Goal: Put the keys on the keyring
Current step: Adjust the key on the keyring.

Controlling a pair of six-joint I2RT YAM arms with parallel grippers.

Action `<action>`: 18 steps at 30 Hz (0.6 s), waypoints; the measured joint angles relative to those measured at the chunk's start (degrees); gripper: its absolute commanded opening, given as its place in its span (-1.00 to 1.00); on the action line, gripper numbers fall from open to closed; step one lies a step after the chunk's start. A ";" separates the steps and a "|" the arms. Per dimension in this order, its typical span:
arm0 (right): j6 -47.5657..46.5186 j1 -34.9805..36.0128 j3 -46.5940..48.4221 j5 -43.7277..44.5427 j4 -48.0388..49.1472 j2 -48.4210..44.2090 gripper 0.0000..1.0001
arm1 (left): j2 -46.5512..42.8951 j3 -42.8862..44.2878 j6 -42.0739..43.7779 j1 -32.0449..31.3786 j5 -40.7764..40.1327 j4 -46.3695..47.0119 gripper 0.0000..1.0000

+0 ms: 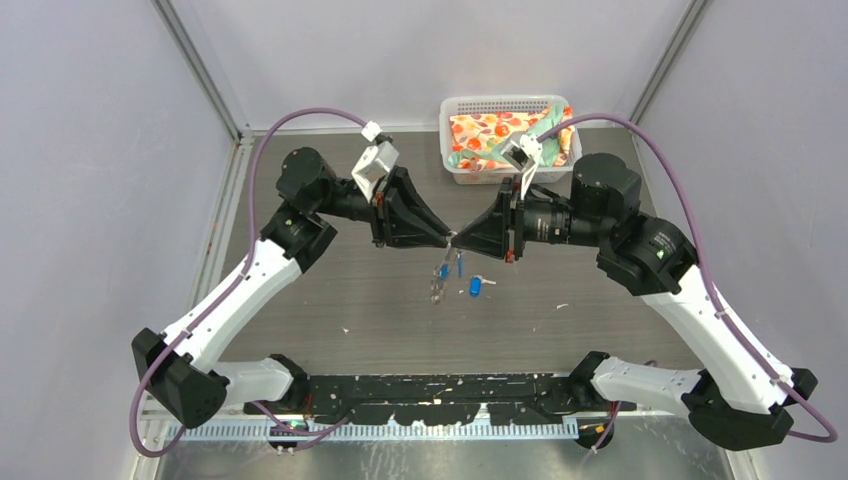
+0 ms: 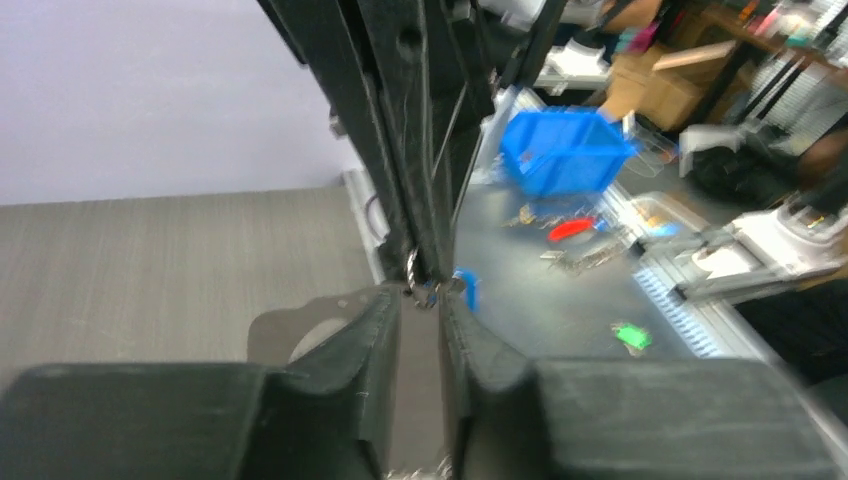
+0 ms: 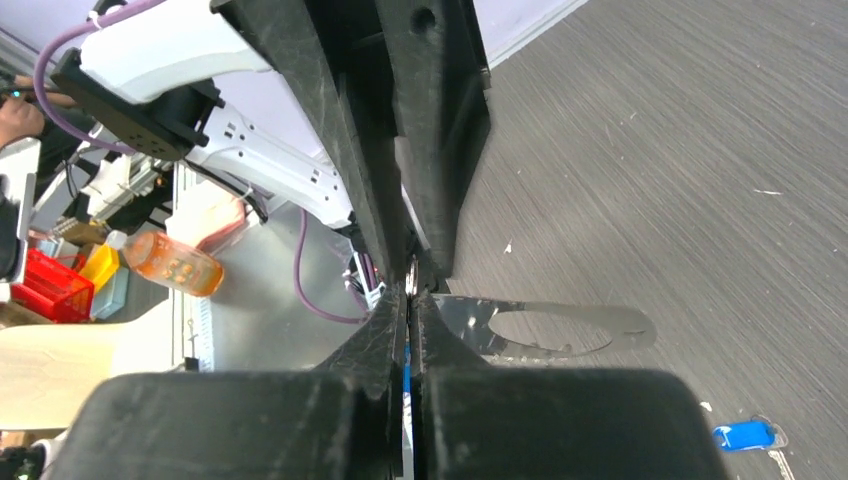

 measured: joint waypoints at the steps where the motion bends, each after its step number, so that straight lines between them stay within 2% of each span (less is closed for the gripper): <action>1: -0.20 0.00 1.14 0.17 -1.60 0.70 -0.99 | -0.04 0.07 1.73 0.00 0.04 -1.38 -0.12; 3: -0.70 -0.02 3.85 0.37 -4.35 2.49 -0.99 | -0.15 0.81 7.17 0.00 0.13 -7.82 -0.07; 9: -2.45 -0.02 10.99 -0.07 -13.38 9.40 -0.99 | 0.28 6.40 23.34 0.02 -0.24 -28.72 -0.30; 14: -4.09 0.00 13.27 -1.09 -19.80 13.86 -0.99 | 1.66 10.75 30.75 0.02 0.90 -37.40 -0.48; 18: -5.20 -0.02 15.23 -1.14 -23.67 15.15 -0.99 | 2.36 12.11 36.30 0.02 1.77 -44.39 -0.48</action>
